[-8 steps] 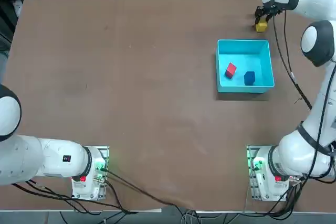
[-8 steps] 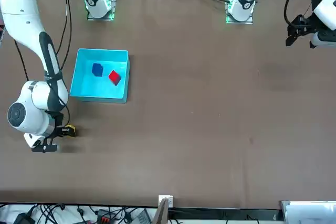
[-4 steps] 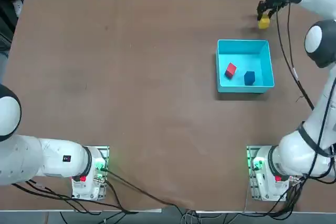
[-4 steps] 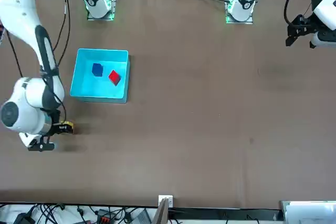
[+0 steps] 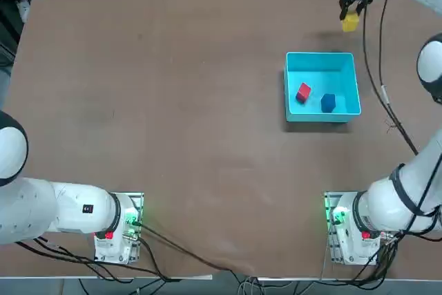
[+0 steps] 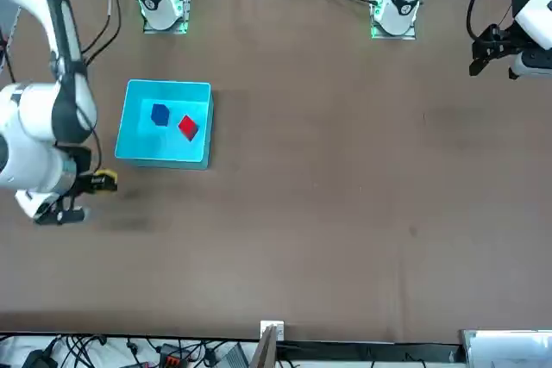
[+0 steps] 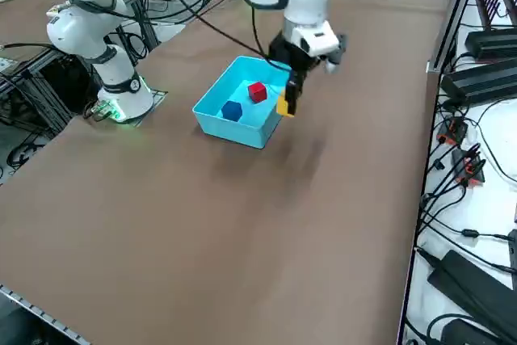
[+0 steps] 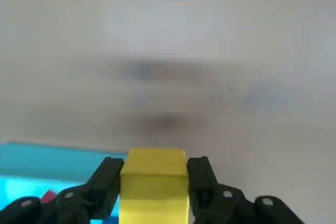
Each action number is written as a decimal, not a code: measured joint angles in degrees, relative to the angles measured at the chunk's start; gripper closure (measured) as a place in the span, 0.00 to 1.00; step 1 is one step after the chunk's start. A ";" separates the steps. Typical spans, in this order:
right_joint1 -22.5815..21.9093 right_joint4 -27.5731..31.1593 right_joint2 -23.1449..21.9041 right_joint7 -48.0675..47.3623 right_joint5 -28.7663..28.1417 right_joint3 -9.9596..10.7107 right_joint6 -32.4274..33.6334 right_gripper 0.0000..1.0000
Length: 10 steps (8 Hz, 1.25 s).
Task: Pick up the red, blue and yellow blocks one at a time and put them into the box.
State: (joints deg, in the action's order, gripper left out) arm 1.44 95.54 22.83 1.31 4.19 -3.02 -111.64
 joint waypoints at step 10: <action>-6.28 40.87 -13.35 -9.33 -0.91 0.18 -31.41 0.28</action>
State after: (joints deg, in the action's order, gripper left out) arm -4.85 136.41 9.48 -8.02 3.28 -2.83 -143.04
